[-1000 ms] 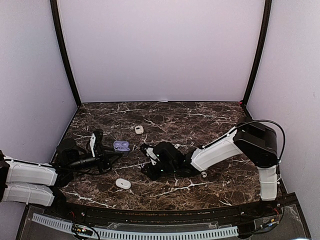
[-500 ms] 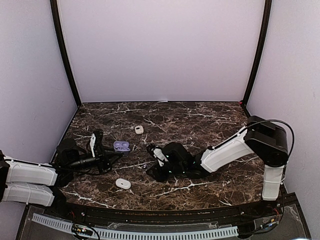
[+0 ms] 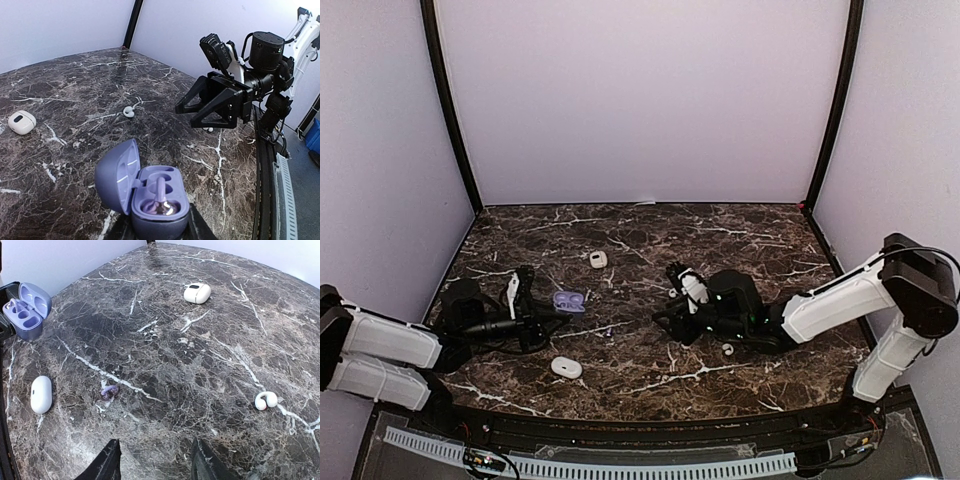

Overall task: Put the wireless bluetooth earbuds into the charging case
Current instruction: Pick up the right earbud from the center of the board.

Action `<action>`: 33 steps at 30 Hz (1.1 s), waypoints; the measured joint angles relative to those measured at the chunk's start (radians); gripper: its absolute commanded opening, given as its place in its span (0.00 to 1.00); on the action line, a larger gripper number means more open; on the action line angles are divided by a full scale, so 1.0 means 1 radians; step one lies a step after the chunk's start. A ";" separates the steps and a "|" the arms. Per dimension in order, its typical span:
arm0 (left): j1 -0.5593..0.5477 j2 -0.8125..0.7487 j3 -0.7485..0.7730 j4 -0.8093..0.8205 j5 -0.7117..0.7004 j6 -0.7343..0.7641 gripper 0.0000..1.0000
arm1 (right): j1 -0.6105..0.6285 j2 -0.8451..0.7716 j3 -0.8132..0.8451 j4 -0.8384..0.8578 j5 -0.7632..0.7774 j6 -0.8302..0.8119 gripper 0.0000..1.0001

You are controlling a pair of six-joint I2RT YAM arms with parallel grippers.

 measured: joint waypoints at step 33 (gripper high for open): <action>0.057 -0.166 -0.072 -0.018 -0.192 -0.089 0.18 | 0.105 0.383 0.579 -0.407 0.071 0.150 0.42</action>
